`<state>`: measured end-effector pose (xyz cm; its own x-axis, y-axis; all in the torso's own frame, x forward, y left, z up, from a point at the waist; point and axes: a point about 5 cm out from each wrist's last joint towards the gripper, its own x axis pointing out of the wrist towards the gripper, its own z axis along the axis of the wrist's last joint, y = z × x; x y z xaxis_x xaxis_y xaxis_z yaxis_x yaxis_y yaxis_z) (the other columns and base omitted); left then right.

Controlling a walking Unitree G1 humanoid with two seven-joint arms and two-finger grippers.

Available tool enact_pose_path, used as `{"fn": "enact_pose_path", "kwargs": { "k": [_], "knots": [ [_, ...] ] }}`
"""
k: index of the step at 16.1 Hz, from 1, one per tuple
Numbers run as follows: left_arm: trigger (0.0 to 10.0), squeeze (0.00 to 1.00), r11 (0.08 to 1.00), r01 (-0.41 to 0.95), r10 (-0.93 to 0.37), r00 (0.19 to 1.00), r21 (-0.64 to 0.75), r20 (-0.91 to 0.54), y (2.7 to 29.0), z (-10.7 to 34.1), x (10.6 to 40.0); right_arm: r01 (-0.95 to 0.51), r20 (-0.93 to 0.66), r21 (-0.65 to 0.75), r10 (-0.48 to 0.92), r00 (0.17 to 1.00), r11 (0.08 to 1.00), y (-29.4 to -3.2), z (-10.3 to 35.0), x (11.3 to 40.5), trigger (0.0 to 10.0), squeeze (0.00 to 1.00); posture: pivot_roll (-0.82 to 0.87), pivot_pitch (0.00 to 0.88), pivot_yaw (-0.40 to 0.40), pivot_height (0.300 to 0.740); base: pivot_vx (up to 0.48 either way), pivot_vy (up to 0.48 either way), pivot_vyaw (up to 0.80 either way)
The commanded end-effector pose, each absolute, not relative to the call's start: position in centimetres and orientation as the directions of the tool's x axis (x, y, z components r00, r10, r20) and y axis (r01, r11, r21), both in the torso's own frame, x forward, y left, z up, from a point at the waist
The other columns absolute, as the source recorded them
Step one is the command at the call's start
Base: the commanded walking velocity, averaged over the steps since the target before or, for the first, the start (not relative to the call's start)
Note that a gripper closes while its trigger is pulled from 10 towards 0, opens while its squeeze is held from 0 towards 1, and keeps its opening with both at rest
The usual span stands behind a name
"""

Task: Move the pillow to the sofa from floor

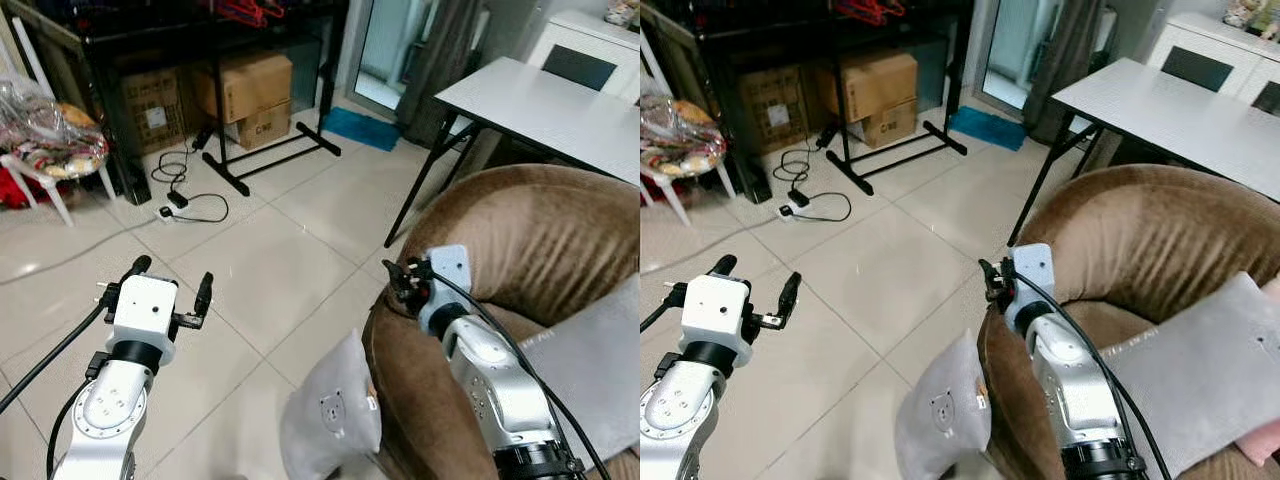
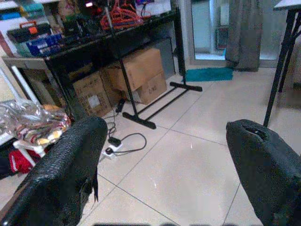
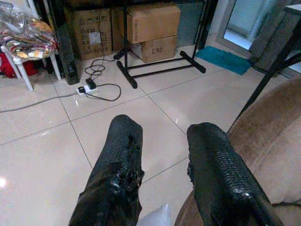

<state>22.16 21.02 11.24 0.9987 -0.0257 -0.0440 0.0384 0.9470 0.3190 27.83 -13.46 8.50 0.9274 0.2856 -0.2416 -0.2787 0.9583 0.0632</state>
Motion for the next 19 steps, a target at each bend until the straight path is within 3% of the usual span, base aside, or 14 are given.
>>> {"fn": "enact_pose_path", "kwargs": {
  "k": [1,9,17,19],
  "knots": [
    [10.0,0.00,0.948,0.043,-0.032,0.999,0.317,-0.038,20.68,11.11,22.19,-0.273,-0.217,0.058,0.279,0.935,0.960,-13.92,9.01,27.82,10.0,0.00,0.09,0.000,-0.095,0.685,0.000,0.000,0.00],
    [10.0,0.00,0.945,0.043,-0.037,0.999,0.324,-0.027,20.54,11.00,22.09,-0.301,-0.271,0.106,0.319,0.908,0.948,-13.28,8.08,27.53,10.0,0.00,0.11,0.000,-0.104,0.600,0.000,0.000,0.00],
    [10.0,0.00,0.950,0.063,-0.060,0.998,0.306,-0.019,20.44,11.21,22.26,-0.312,-0.266,0.076,0.321,0.909,0.947,-13.21,8.35,27.67,10.0,0.00,0.11,0.000,-0.091,0.595,0.000,0.000,0.00],
    [10.0,0.00,0.952,0.060,-0.057,0.998,0.301,-0.019,20.53,11.20,22.28,-0.304,-0.268,0.074,0.313,0.911,0.950,-13.19,8.33,27.72,10.0,0.00,0.11,0.000,-0.092,0.595,0.255,0.000,0.70]
  ]
}}
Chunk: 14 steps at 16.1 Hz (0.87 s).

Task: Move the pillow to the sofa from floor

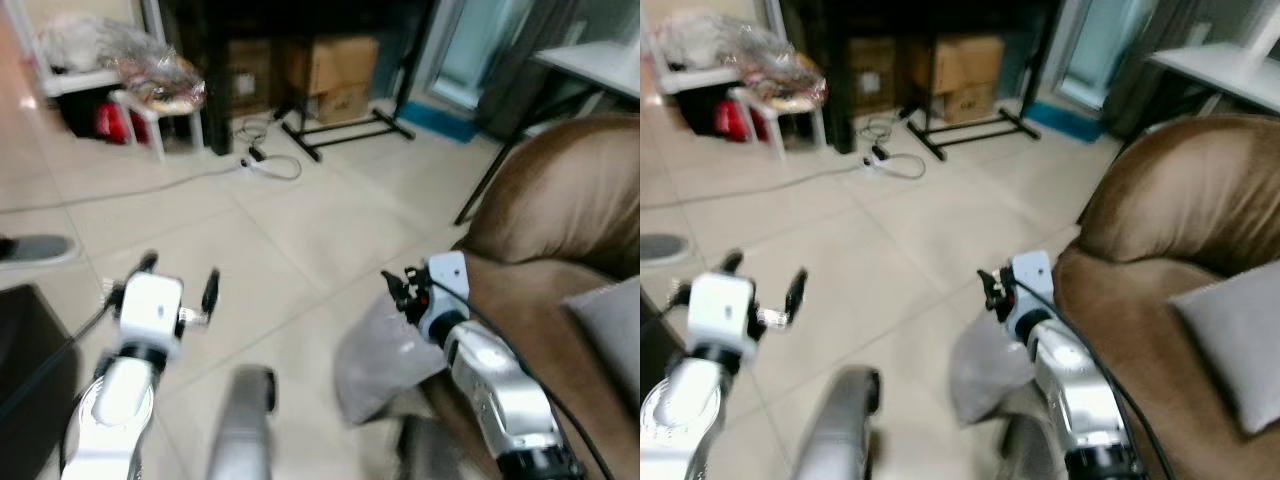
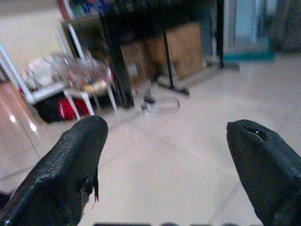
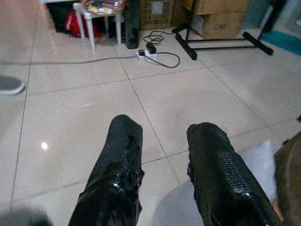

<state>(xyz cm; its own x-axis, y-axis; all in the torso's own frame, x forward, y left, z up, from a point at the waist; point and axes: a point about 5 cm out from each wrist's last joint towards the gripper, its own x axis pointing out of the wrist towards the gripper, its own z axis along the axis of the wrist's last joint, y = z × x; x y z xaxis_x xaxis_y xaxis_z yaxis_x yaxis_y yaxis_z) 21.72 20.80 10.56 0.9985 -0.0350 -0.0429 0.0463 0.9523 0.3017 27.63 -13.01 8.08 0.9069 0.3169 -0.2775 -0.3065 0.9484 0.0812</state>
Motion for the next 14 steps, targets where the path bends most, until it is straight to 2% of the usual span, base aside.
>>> {"fn": "enact_pose_path", "kwargs": {
  "k": [1,11,14],
  "knots": [
    [10.0,0.00,0.953,0.054,-0.049,0.999,0.298,-0.024,20.66,11.12,22.32,-0.295,-0.287,0.075,0.304,0.908,0.953,-13.15,8.15,27.78,10.0,0.00,0.11,0.000,-0.097,0.595,0.270,0.000,0.00],
    [10.0,0.00,0.954,0.045,-0.039,0.999,0.296,-0.027,20.93,11.06,22.34,-0.276,-0.295,0.073,0.285,0.912,0.958,-13.45,8.11,27.90,10.0,0.00,0.10,0.000,-0.096,0.595,0.268,0.000,0.00],
    [10.0,0.00,0.954,0.044,-0.038,0.999,0.297,-0.027,20.91,11.08,22.33,-0.315,-0.294,0.043,0.313,0.903,0.948,-13.26,8.13,27.78,10.0,0.00,0.11,0.000,-0.100,0.595,0.270,0.000,0.00]
  ]
}}
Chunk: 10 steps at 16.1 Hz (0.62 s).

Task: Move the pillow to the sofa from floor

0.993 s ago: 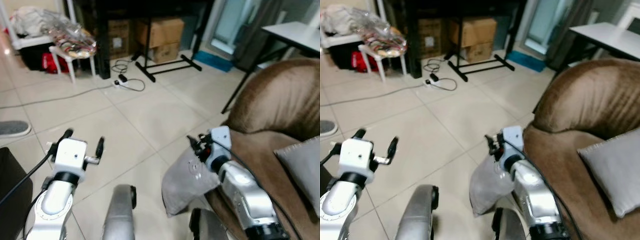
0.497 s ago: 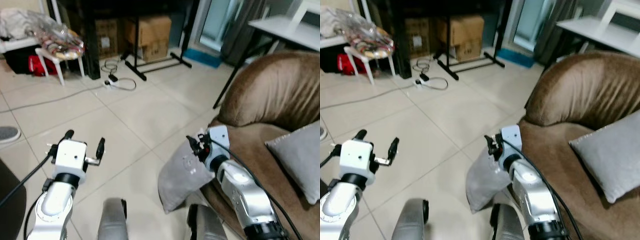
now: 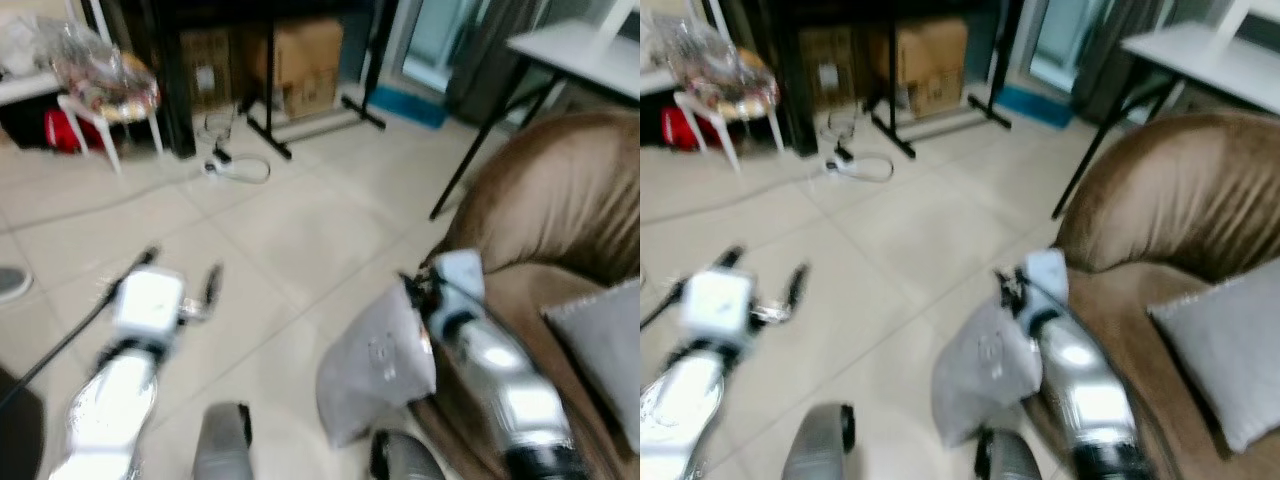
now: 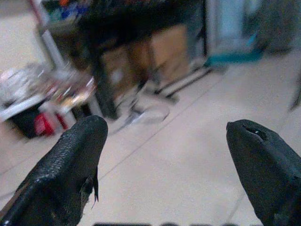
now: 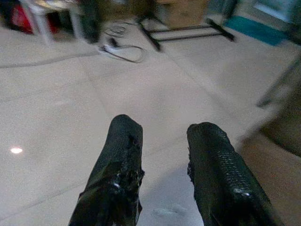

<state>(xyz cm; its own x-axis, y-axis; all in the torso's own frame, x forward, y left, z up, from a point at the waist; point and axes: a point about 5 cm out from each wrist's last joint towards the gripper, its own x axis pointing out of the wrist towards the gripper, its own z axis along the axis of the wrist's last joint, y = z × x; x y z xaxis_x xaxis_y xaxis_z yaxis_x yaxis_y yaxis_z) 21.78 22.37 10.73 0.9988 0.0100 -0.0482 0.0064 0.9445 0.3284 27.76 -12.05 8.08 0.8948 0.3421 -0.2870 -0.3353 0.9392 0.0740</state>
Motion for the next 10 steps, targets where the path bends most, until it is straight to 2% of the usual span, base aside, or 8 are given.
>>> {"fn": "enact_pose_path", "kwargs": {
  "k": [1,3,5,9,10],
  "knots": [
    [10.0,0.00,0.954,0.043,-0.037,0.999,0.297,-0.026,20.9,11.1,22.3,-0.324,-0.294,0.036,0.320,0.900,0.945,-13.2,8.1,27.8,10.0,0.00,0.11,0.000,-0.102,0.595,0.270,0.000,0.48],
    [10.0,0.00,0.954,0.040,-0.034,0.999,0.297,-0.027,21.0,11.1,22.3,-0.320,-0.295,0.038,0.317,0.901,0.947,-13.2,8.1,27.8,10.0,0.00,0.11,0.000,-0.102,0.595,0.272,0.000,0.53],
    [10.0,0.00,0.954,0.037,-0.030,0.999,0.298,-0.028,21.0,11.1,22.3,-0.283,-0.298,0.063,0.289,0.910,0.957,-13.5,8.1,27.9,10.0,0.00,0.11,0.000,-0.101,0.595,0.257,0.000,0.00],
    [10.0,0.00,0.958,0.039,-0.026,0.998,0.285,-0.051,21.1,10.8,22.5,-0.227,-0.280,0.054,0.233,0.931,0.972,-14.0,8.2,28.1,10.0,0.00,0.10,0.000,-0.095,0.595,0.000,0.000,0.00],
    [10.0,0.00,0.958,0.046,-0.035,0.998,0.282,-0.046,21.0,10.8,22.5,-0.212,-0.273,0.065,0.221,0.936,0.975,-14.2,8.2,28.1,2.4,0.00,0.10,0.000,-0.095,0.595,0.000,0.000,0.00]
  ]
}}
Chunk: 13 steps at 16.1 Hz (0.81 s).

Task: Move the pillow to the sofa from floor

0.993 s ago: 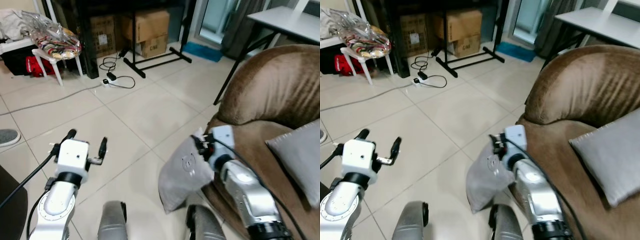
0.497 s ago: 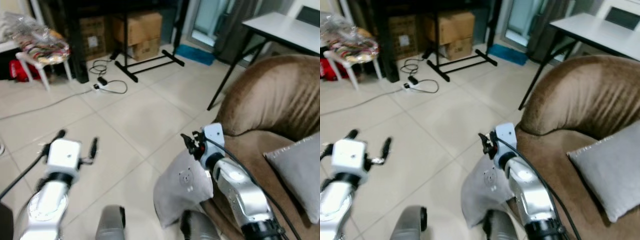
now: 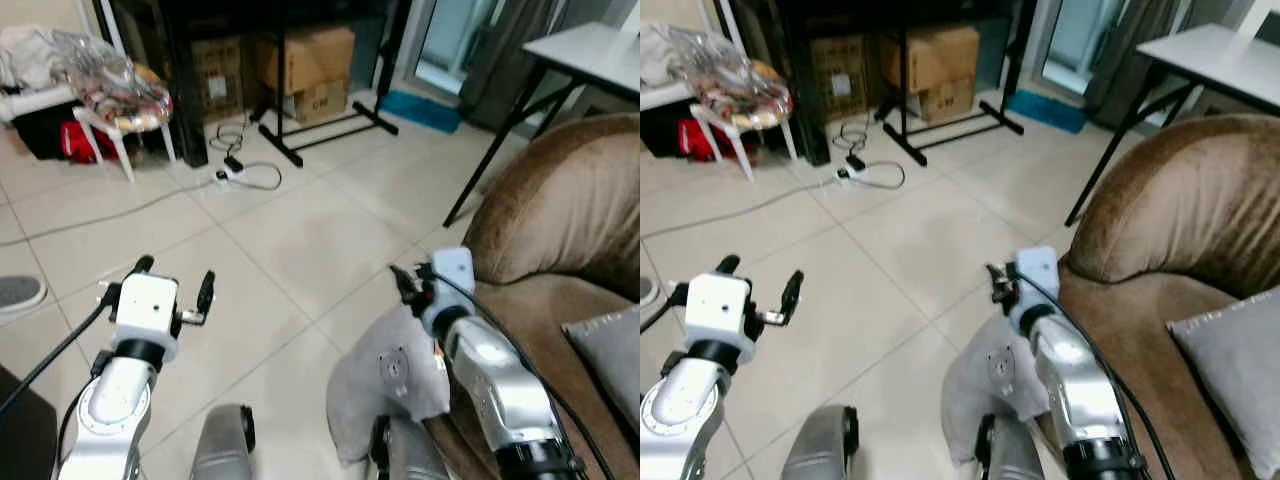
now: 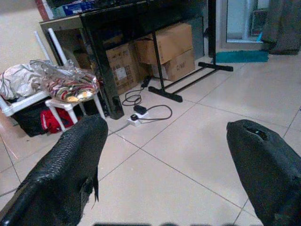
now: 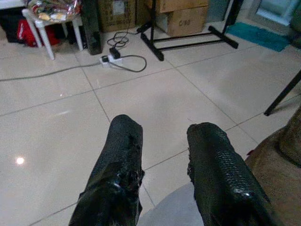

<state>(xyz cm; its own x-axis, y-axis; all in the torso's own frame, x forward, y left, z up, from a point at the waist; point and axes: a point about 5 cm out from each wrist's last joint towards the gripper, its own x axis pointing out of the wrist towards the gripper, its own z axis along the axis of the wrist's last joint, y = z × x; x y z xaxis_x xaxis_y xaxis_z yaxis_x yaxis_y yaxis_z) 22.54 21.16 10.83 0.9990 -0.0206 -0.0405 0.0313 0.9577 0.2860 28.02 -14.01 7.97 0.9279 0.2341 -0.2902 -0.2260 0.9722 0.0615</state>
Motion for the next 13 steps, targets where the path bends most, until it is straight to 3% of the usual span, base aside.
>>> {"fn": "enact_pose_path", "kwargs": {
  "k": [1,2,3,7,8,9,12,13],
  "knots": [
    [9.9,0.00,0.959,0.054,-0.044,0.998,0.279,-0.041,21.0,10.9,22.5,-0.207,-0.270,0.074,0.219,0.938,0.976,-14.3,8.2,28.2,0.0,0.00,0.10,0.000,-0.092,0.595,0.000,0.000,0.00],
    [3.5,0.00,0.962,0.068,-0.061,0.997,0.265,-0.036,20.9,10.9,22.5,-0.203,-0.262,0.083,0.218,0.940,0.976,-14.4,8.4,28.2,0.0,0.00,0.10,0.001,-0.091,0.595,0.000,0.000,0.00],
    [0.0,0.00,0.965,0.080,-0.072,0.997,0.248,-0.040,20.8,10.9,22.5,-0.202,-0.259,0.083,0.217,0.941,0.976,-14.4,8.4,28.2,0.0,0.00,0.10,0.001,-0.091,0.595,0.000,0.000,0.00],
    [0.0,0.00,0.966,0.076,-0.069,0.997,0.246,-0.037,20.9,11.0,22.5,-0.193,-0.260,0.079,0.207,0.943,0.978,-14.4,8.4,28.3,0.0,0.00,0.10,0.001,-0.091,0.595,0.000,0.000,0.00],
    [10.0,0.00,0.972,0.076,-0.068,0.997,0.222,-0.042,20.9,11.0,22.5,-0.195,-0.257,0.109,0.217,0.942,0.975,-14.4,8.3,28.3,10.0,0.84,0.10,0.001,-0.092,0.595,0.000,0.000,0.00],
    [10.0,1.00,0.979,0.104,-0.099,0.994,0.177,-0.038,20.8,11.0,22.5,-0.161,-0.262,0.098,0.182,0.948,0.982,-14.7,8.2,28.5,10.0,1.00,0.10,0.002,-0.090,0.595,0.000,0.000,0.00],
    [10.0,1.00,0.969,0.078,-0.079,0.997,0.233,-0.006,20.9,11.4,22.8,-0.109,-0.262,0.069,0.124,0.957,0.992,-15.4,8.3,29.0,10.0,1.00,0.10,0.004,-0.088,0.595,0.000,0.000,0.00],
    [10.0,0.87,0.967,0.067,-0.066,0.998,0.245,-0.012,20.9,11.4,22.9,-0.094,-0.273,0.061,0.107,0.956,0.994,-15.6,8.2,29.1,10.0,1.00,0.10,0.004,-0.087,0.595,0.000,0.000,0.00]
  ]
}}
